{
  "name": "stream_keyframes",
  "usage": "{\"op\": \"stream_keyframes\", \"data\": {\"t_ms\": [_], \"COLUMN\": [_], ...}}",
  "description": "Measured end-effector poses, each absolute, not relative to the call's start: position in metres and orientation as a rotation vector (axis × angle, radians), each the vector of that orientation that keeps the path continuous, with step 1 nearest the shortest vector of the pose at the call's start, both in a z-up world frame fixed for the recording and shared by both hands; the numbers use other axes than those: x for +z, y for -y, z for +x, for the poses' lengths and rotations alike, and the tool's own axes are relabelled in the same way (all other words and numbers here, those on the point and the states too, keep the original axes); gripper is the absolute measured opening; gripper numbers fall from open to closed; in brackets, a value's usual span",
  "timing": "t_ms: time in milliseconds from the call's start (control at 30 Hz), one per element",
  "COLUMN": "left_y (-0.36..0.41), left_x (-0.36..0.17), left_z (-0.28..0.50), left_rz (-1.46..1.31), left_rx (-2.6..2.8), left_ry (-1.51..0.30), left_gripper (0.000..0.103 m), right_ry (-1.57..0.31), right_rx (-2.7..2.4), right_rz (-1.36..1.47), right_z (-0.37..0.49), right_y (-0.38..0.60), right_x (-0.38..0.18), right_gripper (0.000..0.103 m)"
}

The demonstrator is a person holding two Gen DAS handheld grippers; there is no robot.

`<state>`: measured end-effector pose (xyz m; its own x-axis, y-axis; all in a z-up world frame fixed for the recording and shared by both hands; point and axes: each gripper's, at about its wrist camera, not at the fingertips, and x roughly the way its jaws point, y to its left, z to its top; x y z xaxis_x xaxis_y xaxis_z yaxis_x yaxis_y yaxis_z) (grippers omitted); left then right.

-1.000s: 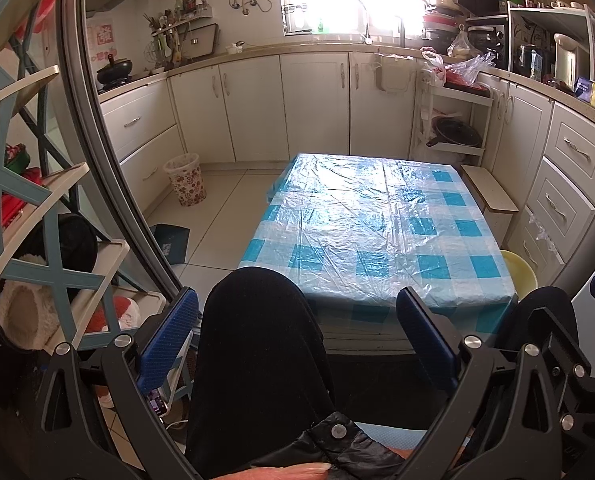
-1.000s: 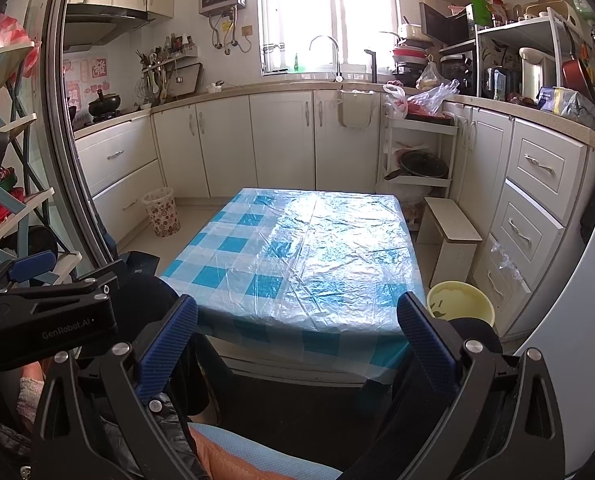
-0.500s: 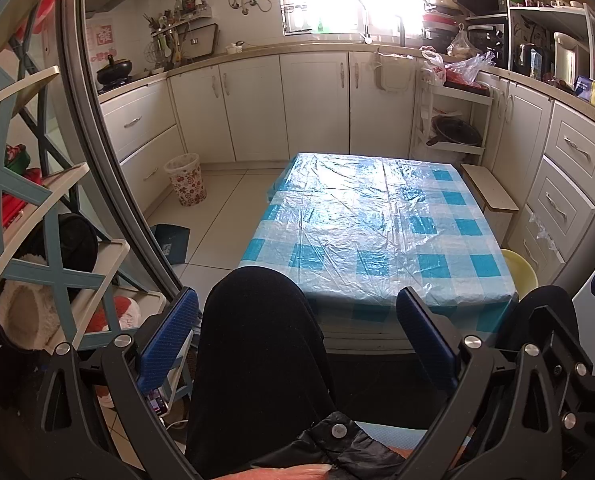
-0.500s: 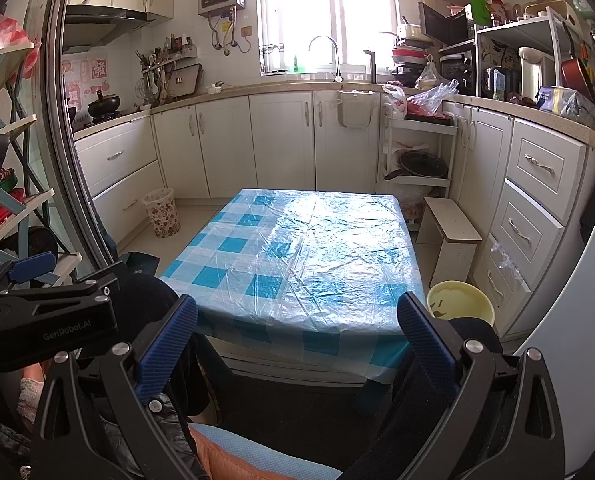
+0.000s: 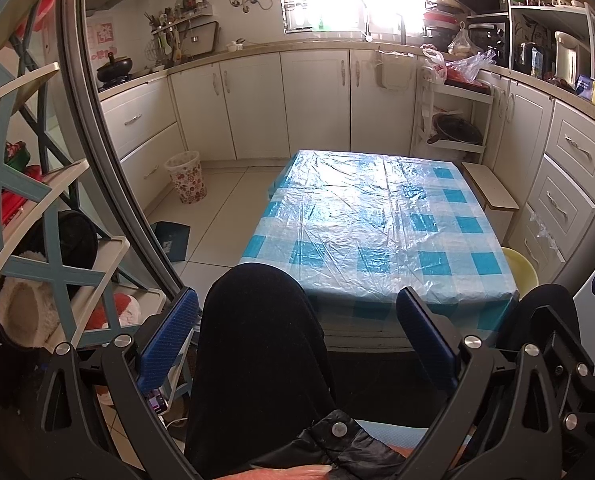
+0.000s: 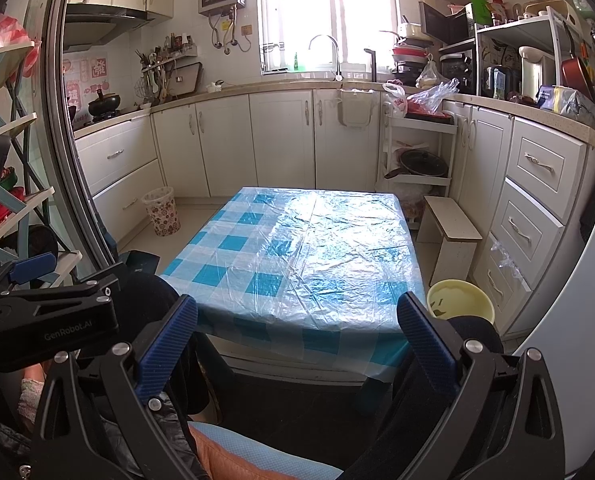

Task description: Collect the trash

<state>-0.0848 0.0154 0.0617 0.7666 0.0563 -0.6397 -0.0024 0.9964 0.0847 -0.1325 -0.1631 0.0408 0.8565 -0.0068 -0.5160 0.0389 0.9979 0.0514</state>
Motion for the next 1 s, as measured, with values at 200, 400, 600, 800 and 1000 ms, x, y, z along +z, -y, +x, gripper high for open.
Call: {"op": "stream_keyframes", "data": {"t_ms": [200, 400, 600, 800, 1000], "left_y": [-0.016, -0.016, -0.015, -0.015, -0.015], "left_x": [0.062, 0.061, 0.057, 0.054, 0.052], "left_z": [-0.085, -0.085, -0.087, -0.088, -0.086], "left_rz": [0.08, 0.08, 0.08, 0.077, 0.074], "left_rx": [0.032, 0.031, 0.03, 0.03, 0.032], "left_ry": [-0.699, -0.699, -0.703, -0.709, -0.717], "left_gripper": [0.095, 0.095, 0.095, 0.095, 0.095], "right_ry": [-0.542, -0.545, -0.546, -0.551, -0.557], "right_rx": [-0.024, -0.023, -0.022, -0.021, -0.019], "right_rz": [0.06, 0.061, 0.061, 0.061, 0.061], "right_z": [-0.132, -0.133, -0.133, -0.135, -0.135], "right_y": [0.163, 0.163, 0.163, 0.163, 0.163], "right_x": [0.041, 0.039, 0.039, 0.035, 0.031], "right_gripper": [0.096, 0.096, 0.096, 0.096, 0.096]}}
